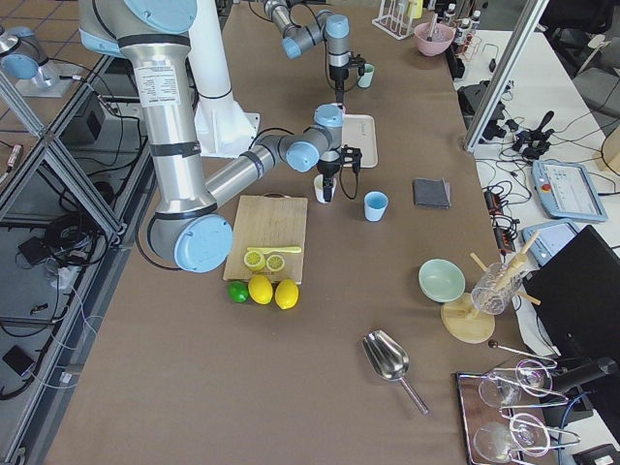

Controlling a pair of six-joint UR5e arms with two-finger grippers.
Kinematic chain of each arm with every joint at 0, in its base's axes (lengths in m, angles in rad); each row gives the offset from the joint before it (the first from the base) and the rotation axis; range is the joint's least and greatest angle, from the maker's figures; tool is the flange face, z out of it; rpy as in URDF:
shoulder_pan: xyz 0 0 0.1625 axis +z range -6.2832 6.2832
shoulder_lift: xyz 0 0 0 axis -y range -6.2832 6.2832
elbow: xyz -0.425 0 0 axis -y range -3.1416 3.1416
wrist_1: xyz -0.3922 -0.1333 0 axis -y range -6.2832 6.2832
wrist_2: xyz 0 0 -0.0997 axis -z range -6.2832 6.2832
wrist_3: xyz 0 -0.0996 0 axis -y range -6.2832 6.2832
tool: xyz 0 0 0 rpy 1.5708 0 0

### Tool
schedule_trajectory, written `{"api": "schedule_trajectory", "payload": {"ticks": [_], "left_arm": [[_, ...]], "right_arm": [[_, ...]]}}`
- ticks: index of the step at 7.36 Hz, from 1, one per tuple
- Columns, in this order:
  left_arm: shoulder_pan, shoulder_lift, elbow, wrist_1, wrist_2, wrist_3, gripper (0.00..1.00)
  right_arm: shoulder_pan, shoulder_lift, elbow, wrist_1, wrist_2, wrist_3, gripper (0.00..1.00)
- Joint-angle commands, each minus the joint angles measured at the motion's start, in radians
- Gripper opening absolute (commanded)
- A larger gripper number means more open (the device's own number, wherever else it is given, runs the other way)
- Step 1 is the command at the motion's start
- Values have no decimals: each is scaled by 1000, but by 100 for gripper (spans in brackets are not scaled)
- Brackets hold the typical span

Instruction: Place all cups on tray

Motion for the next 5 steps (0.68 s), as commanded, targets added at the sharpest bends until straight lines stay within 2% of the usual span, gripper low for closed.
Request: {"api": "schedule_trajectory", "payload": {"ticks": [1, 2, 5], "left_arm": [[-1, 0, 0, 0, 0, 0, 98], [-9, 1, -3, 0, 0, 0, 98], [-65, 4, -24, 6, -12, 29, 98]], "right_arm": [[-13, 2, -11, 2, -10, 1, 8], [-13, 6, -9, 2, -12, 2, 0], [-15, 16, 38, 2, -4, 2, 0]]}}
